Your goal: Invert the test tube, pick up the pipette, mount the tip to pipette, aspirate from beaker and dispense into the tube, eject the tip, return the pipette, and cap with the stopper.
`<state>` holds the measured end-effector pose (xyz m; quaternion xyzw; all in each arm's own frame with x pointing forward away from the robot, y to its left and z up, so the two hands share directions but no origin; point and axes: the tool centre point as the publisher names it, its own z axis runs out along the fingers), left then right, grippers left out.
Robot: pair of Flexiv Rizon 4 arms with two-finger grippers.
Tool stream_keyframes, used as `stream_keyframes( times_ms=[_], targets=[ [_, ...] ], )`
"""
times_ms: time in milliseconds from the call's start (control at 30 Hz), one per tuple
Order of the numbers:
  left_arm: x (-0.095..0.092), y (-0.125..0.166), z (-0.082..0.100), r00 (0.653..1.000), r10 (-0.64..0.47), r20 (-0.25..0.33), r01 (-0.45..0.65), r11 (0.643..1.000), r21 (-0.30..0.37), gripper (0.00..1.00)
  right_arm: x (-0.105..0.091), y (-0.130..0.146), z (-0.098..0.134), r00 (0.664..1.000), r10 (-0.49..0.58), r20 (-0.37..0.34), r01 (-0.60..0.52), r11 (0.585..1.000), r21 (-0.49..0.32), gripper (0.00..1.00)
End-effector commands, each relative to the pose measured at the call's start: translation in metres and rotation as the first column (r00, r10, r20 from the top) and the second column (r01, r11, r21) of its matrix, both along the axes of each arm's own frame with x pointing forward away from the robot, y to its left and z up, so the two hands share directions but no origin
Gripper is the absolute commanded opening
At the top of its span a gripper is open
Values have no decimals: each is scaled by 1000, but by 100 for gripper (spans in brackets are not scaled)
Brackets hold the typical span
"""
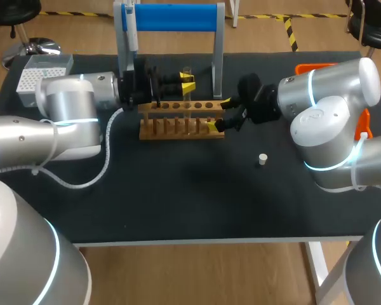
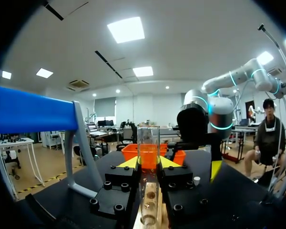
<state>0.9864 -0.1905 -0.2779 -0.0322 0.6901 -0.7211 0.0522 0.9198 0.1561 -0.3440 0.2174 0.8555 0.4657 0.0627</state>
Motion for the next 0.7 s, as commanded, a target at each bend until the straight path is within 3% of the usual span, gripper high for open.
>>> stream_keyframes(
  times_ms=[33, 233, 267, 300, 333, 367, 567, 700],
  targets=[
    [0, -1, -2, 1000, 3, 1, -3, 1000, -1, 0, 0, 0, 0, 1000, 0, 0, 0, 1000, -1, 100],
    [1, -1, -2, 1000, -7, 3, 7, 1000, -2, 0, 0, 0, 0, 1000, 0, 0, 0, 1000, -1, 100],
    [1, -1, -2, 1000, -10, 2, 10, 1000, 0, 9, 0, 0, 0, 1000, 0, 0, 0, 1000, -1, 100],
    [1, -1, -2, 1000, -10, 0, 10, 1000, 1, 40, 0, 0, 0, 1000, 0, 0, 0, 1000, -1, 100],
    [1, -1, -3, 1000, -11, -1, 11, 1000, 1, 86, 0, 0, 0, 1000, 0, 0, 0, 1000, -1, 100],
    [1, -1, -3, 1000, -10, -1, 10, 1000, 1, 100, 0, 0, 0, 1000, 0, 0, 0, 1000, -1, 100],
    [-1, -1, 4, 999, -30, -23, 31, 999, 13, 100, 0, 0, 0, 1000, 0, 0, 0, 1000, -1, 100],
    [-6, 2, 11, 997, -53, -53, 56, 996, 64, 100, 0, 0, 0, 1000, 0, 0, 0, 1000, -1, 100]
  ],
)
